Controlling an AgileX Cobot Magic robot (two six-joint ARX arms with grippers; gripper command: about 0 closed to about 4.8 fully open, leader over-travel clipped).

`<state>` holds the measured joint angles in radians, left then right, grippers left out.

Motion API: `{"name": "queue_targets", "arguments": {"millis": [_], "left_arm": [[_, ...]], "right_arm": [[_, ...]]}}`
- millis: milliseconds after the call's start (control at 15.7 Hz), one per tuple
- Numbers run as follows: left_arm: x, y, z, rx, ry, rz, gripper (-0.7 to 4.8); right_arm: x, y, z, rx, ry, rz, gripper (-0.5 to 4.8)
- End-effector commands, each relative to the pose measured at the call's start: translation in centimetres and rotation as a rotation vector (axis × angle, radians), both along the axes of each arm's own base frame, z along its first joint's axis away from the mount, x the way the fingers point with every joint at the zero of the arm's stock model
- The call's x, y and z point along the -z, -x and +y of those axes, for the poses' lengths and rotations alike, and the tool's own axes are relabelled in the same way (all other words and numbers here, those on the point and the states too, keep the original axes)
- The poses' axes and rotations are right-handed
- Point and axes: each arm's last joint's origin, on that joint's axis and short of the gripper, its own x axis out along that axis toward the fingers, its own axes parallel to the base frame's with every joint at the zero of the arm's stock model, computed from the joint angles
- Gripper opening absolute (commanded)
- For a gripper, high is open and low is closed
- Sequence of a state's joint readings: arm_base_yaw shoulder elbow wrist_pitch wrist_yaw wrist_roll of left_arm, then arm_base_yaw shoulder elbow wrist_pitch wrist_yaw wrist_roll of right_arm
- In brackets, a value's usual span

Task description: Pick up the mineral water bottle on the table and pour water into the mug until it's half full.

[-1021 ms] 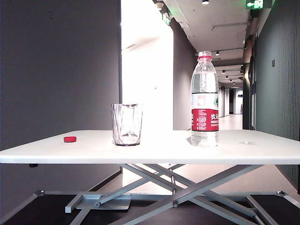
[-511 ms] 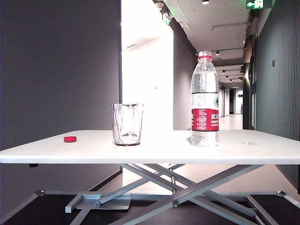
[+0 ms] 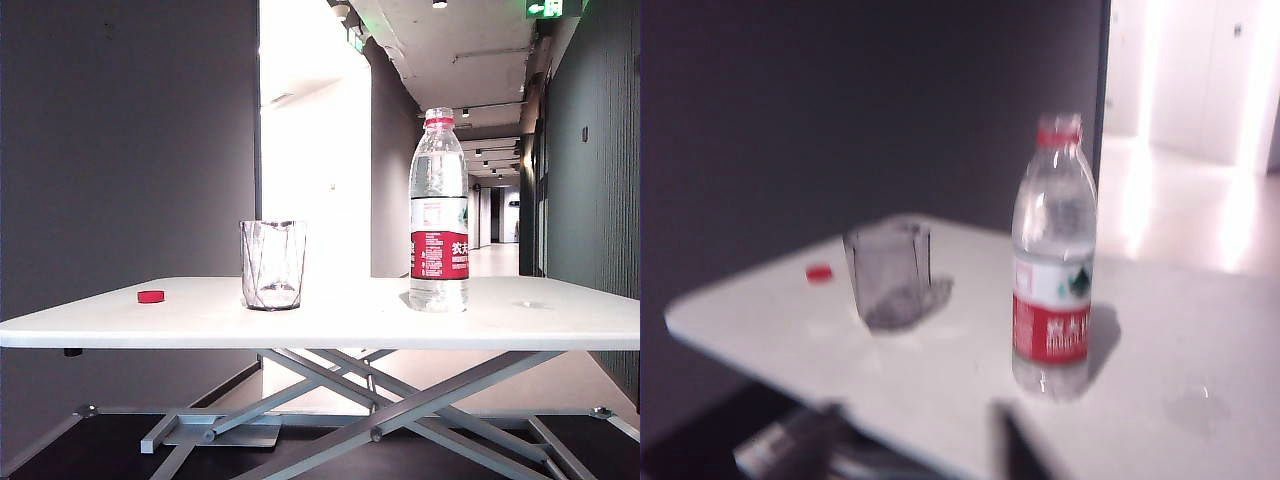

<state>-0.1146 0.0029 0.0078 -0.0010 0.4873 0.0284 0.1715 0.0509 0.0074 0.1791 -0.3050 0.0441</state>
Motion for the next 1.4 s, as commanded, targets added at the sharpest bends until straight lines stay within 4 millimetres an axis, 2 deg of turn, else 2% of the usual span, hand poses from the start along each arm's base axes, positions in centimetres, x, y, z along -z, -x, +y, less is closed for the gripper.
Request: {"name": "queue_targets", "arguments": {"millis": [64,128,319,383,447,575,702,830,1085,1404], "left_arm": [[-0.2,0.0,0.0,0.003,0.000,-0.012,-0.04],[-0.2,0.0,0.0,0.003,0.000,-0.011,-0.04],[-0.2,0.0,0.0,0.003,0.001,-0.011,-0.04],[-0.2,0.0,0.0,0.003,0.001,-0.011,-0.04],[-0.2,0.0,0.0,0.003,0.001,-0.011,-0.04],[-0.2,0.0,0.0,0.003,0.001,-0.011,-0.04],[-0.2,0.0,0.0,0.003,0.001,-0.011,-0.04],[-0.1,0.0,0.0,0.007,0.001,-0.009,-0.04],[-0.1,0.0,0.0,0.006,0.000,-0.010,-0.04],[-0.1,0.0,0.0,0.006,0.000,-0.007,-0.04]], "right_arm": [[0.1,-0.6,0.4,0.012,0.070,-0.017,2.53],[0.0,-1.1,0.6,0.010,0.099,-0.027,2.57],[-0.2,-2.9,0.9,0.021,0.171,-0.034,3.60],[-0.5,-4.0,1.1,0.019,0.179,-0.001,3.69],[-0.9,-5.7,1.5,0.018,0.197,0.032,3.73],[-1.4,-8.8,2.1,0.012,0.213,0.056,4.39],[-1.4,-12.3,2.8,0.002,0.212,0.058,4.79],[-0.6,-15.9,3.7,-0.061,0.203,0.064,4.79],[0.5,-19.8,4.4,-0.068,0.205,0.089,4.79],[0.2,-22.4,4.1,-0.048,0.202,0.071,4.79]]}}
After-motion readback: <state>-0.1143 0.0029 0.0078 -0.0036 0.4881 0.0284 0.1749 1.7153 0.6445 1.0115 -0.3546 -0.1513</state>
